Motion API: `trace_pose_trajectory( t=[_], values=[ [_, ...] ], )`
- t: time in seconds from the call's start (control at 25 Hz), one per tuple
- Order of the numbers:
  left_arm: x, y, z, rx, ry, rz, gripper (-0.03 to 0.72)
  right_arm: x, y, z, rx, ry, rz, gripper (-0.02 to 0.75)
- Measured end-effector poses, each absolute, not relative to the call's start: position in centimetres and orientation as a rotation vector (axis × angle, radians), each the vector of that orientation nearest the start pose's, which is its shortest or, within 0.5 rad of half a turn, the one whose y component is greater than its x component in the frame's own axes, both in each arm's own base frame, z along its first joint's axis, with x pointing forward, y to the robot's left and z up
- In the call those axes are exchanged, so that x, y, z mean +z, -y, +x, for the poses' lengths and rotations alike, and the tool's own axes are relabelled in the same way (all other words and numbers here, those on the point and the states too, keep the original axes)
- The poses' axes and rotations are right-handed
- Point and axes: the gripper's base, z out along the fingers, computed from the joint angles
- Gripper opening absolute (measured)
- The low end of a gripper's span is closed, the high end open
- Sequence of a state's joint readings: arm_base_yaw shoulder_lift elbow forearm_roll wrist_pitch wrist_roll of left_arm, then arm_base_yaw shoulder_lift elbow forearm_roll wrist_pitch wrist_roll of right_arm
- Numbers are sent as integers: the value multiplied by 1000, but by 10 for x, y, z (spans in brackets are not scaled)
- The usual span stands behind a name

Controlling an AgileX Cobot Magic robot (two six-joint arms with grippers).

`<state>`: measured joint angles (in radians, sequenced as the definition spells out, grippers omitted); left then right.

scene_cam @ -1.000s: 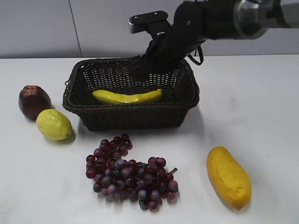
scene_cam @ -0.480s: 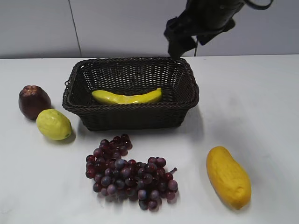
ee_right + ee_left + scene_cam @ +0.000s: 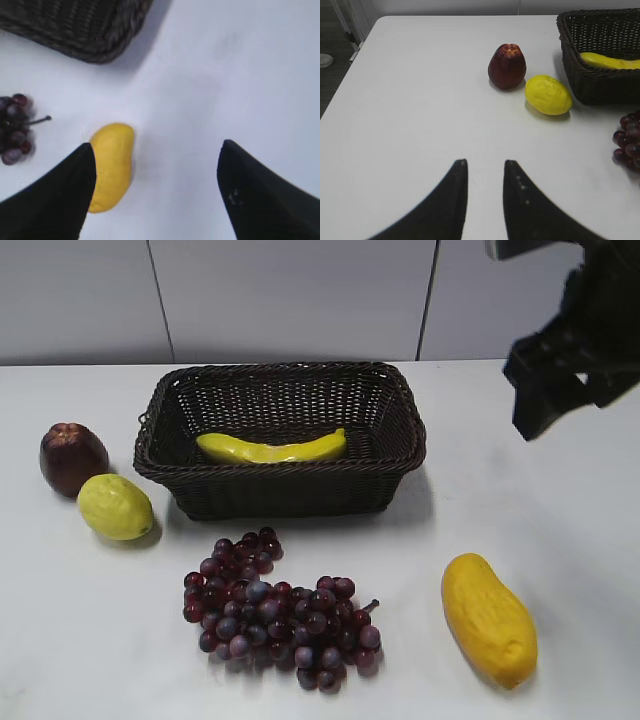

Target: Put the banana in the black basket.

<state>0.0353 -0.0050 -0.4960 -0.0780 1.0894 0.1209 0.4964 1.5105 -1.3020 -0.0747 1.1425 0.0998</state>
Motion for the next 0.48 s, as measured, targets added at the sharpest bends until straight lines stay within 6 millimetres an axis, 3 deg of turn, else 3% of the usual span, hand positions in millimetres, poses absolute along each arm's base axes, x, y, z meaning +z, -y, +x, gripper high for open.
trace_pose_trajectory(
  t=[0.2,0.48],
  values=[
    [274,7,-6,2,-2067,93,239,297,-108,235,48,-2824,-498,592],
    [274,7,-6,2,-2067,93,239,289,-84,189,70,-2786,-458,592]
  ],
)
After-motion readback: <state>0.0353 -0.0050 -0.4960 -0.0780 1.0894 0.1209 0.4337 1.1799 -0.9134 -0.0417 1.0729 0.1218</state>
